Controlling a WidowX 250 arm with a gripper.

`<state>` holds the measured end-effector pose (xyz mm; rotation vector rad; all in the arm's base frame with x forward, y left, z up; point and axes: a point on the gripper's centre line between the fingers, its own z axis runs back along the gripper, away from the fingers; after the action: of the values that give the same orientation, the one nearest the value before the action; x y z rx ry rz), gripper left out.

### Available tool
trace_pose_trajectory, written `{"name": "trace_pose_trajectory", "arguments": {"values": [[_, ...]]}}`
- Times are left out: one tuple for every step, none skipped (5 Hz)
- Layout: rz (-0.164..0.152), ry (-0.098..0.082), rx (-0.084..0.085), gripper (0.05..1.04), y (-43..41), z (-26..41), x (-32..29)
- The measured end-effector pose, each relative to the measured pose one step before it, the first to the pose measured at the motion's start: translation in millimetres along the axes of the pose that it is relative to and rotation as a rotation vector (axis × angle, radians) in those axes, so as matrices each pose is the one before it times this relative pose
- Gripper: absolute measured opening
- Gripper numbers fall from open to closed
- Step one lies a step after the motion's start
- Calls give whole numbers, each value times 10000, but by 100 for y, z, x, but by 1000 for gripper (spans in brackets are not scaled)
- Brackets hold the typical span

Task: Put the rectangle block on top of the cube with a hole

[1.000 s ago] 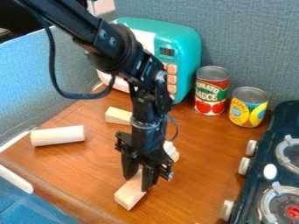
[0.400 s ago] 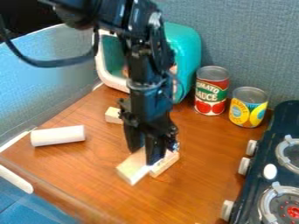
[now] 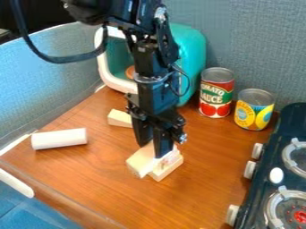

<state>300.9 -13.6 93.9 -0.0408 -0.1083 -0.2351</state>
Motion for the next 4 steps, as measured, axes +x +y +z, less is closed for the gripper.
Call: {"name": "trace_pose_trajectory", "arguments": {"values": [[-52,64,-105,495,158,-264,483],[17,-59,-19,495,320,104,432],[-225,-327,22,495,41,838,1001],[46,-482,-67,494,-7,1465,1550]]}}
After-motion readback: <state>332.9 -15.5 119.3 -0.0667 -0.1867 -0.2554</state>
